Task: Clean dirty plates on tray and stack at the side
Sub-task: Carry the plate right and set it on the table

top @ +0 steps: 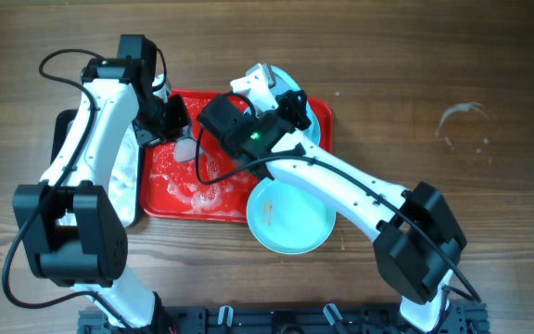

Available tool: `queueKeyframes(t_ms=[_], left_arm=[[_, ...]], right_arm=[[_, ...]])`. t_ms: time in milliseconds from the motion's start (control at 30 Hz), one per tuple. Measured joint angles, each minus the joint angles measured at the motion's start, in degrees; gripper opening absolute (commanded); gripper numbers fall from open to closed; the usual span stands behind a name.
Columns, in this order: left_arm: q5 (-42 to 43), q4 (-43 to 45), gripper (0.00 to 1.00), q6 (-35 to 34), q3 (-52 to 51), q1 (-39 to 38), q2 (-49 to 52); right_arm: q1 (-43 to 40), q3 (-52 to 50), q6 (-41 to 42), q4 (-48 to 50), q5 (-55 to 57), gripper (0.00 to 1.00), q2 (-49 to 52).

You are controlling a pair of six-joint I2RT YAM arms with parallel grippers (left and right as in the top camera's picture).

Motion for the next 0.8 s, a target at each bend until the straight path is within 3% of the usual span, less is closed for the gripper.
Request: queueKeyframes(t_ms=[200,800], left_arm=[[-0.17,0.0,0.04,0.0,0.0,-0.02,0.0],[-0.17,0.0,0.04,0.0,0.0,-0.02,0.0]], right_arm=[[1.92,0.0,-0.17,2.38,3.69,0.04,0.0],[1.4,0.0,0.61,1.57,-4.42,0.04,-0.31]])
